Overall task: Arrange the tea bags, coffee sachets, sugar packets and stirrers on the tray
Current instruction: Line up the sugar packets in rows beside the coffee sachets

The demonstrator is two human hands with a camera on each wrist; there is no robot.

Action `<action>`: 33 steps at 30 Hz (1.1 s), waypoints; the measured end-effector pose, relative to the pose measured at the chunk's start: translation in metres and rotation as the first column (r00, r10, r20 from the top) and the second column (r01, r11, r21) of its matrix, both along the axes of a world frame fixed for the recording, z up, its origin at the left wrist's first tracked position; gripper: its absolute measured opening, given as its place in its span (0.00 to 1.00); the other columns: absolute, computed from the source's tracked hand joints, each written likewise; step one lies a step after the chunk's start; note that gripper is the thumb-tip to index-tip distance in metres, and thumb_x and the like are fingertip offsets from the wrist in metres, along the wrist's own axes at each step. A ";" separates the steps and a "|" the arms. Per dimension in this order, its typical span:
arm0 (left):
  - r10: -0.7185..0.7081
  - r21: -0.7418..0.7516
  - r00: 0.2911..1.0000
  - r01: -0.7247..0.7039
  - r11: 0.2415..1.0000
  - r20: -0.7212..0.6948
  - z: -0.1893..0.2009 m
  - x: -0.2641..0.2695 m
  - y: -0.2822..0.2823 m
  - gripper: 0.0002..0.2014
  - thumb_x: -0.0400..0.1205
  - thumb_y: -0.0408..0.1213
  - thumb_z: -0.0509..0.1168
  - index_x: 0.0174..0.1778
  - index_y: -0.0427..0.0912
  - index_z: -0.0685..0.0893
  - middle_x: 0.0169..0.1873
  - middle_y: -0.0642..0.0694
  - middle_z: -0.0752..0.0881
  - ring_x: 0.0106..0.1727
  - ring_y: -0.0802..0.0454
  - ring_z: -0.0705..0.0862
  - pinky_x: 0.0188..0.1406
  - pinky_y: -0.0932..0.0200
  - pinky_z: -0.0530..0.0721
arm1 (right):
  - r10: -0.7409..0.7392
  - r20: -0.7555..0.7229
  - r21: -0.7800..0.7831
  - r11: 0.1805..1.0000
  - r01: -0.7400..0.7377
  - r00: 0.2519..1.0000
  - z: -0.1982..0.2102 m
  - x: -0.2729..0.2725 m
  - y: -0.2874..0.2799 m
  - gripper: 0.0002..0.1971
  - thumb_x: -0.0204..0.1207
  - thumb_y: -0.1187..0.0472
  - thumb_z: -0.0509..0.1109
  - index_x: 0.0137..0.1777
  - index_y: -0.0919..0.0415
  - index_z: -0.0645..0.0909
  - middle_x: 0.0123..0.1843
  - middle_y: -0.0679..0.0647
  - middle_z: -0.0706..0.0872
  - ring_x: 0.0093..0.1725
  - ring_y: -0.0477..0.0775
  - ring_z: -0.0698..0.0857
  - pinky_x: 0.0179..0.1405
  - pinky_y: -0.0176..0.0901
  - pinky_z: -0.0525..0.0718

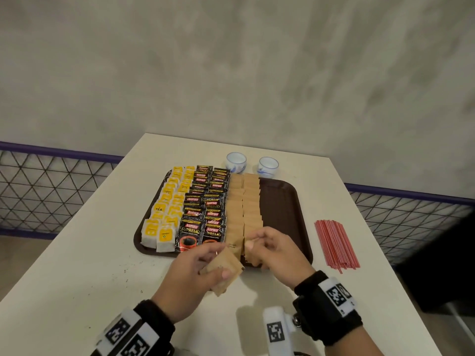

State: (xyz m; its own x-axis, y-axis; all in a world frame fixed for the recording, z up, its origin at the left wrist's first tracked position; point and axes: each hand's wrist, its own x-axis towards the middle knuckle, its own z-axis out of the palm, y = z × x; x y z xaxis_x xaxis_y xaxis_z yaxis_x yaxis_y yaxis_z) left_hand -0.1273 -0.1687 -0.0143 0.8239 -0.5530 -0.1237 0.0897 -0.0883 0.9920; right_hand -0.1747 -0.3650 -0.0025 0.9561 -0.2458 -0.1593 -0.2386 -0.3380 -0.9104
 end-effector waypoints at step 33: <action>-0.189 0.372 0.914 0.046 0.927 0.358 -0.008 0.029 -0.024 0.07 0.79 0.38 0.68 0.51 0.52 0.86 0.43 0.56 0.87 0.40 0.62 0.83 0.39 0.71 0.80 | -0.079 0.159 0.322 0.946 0.023 0.984 0.008 -0.019 -0.026 0.21 0.77 0.77 0.67 0.65 0.55 0.79 0.41 0.59 0.80 0.38 0.56 0.86 0.34 0.45 0.85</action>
State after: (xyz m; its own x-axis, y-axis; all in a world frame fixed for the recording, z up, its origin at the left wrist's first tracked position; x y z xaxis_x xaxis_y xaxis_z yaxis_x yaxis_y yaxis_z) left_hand -0.0982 -0.1931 -0.0228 0.7779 -0.6282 -0.0165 -0.3213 -0.4200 0.8487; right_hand -0.1941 -0.3913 0.0054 0.9632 -0.2578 -0.0757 -0.0825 -0.0158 -0.9965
